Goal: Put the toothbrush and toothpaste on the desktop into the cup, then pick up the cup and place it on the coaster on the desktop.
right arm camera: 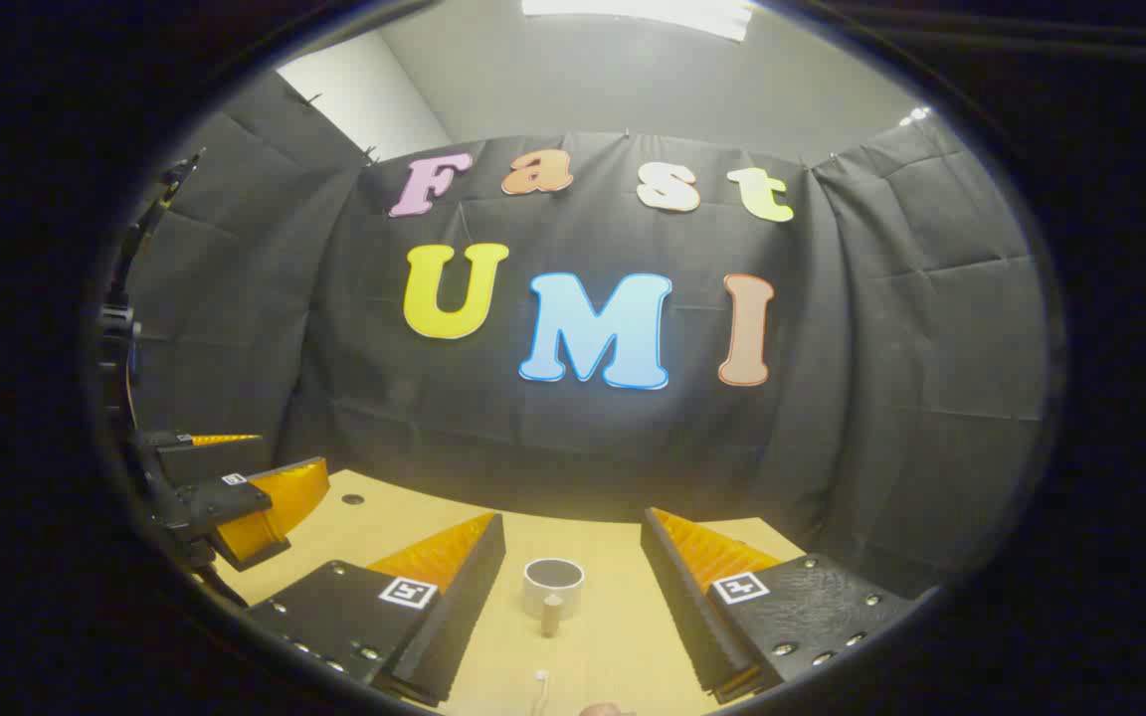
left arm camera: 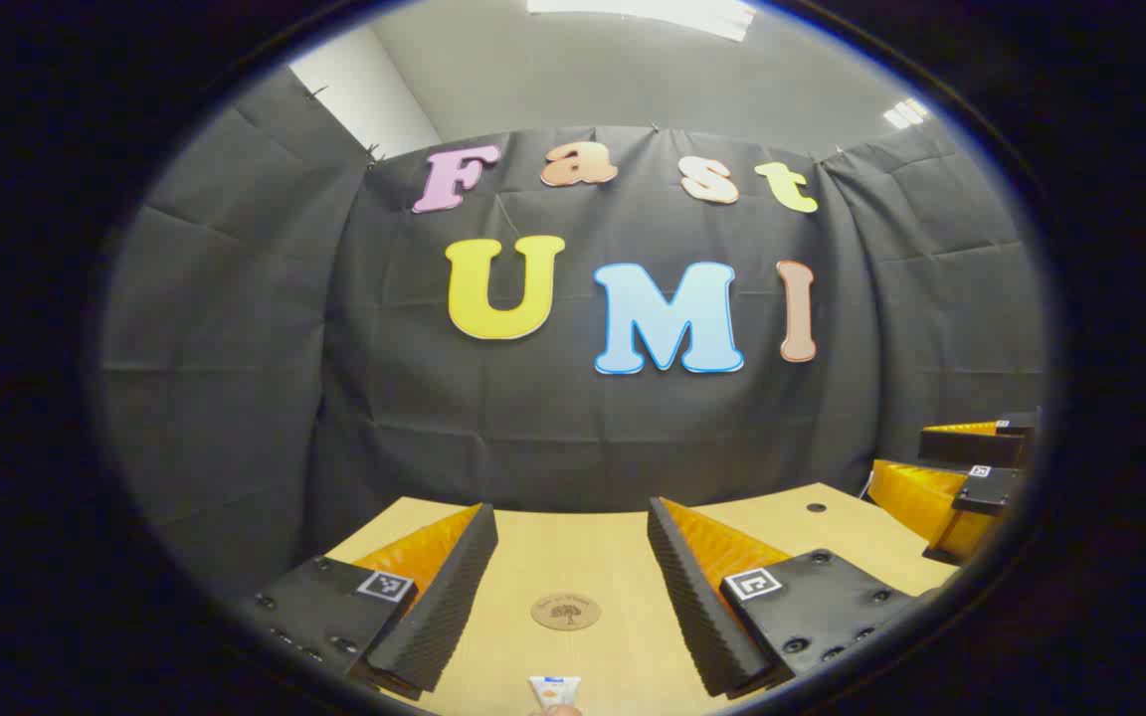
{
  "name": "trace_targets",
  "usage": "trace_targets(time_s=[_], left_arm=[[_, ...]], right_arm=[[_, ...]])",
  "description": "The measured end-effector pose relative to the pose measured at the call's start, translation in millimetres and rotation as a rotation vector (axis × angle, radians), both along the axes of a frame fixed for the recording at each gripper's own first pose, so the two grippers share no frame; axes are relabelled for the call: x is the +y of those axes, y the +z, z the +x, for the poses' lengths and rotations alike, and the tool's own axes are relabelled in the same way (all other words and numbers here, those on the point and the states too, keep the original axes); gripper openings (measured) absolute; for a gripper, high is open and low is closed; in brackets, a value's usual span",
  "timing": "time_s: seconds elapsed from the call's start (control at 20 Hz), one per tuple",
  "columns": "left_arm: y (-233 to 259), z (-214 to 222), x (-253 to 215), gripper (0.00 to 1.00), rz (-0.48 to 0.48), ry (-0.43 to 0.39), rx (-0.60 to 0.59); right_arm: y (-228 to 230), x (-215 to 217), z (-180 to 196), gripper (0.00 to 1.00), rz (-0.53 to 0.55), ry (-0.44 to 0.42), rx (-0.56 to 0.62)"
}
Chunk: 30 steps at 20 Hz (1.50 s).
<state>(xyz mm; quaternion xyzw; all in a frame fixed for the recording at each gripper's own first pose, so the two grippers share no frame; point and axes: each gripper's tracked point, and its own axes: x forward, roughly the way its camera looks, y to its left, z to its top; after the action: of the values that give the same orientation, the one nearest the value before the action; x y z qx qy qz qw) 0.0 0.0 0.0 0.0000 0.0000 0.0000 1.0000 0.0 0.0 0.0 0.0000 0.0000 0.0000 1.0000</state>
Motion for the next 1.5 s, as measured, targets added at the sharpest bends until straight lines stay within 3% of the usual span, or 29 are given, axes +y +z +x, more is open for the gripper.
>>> trace_targets(time_s=[0.3,0.4,0.65,0.7,0.95,1.5], left_arm=[[2,-3,-16,0.95,0.011,0.003,-0.001],[5,-4,-23,1.0,0.009,-0.002,-0.009],[4,-4,-36,1.0,0.003,0.0,-0.018],[4,-4,-36,0.95,0.004,0.002,-0.017],[1,-3,-33,0.97,0.017,0.02,-0.004],[-74,15,-31,0.97,0.014,-0.017,0.235]], right_arm=[[3,-10,1,0.84,0.033,0.001,-0.016],[3,-11,1,0.85,0.04,0.005,-0.014],[-1,-18,0,0.84,0.033,0.009,0.002],[-2,-17,-1,0.84,0.034,0.011,0.006],[-6,-19,0,0.84,0.044,0.017,0.024],[-81,-9,5,0.85,0.116,0.038,0.335]])
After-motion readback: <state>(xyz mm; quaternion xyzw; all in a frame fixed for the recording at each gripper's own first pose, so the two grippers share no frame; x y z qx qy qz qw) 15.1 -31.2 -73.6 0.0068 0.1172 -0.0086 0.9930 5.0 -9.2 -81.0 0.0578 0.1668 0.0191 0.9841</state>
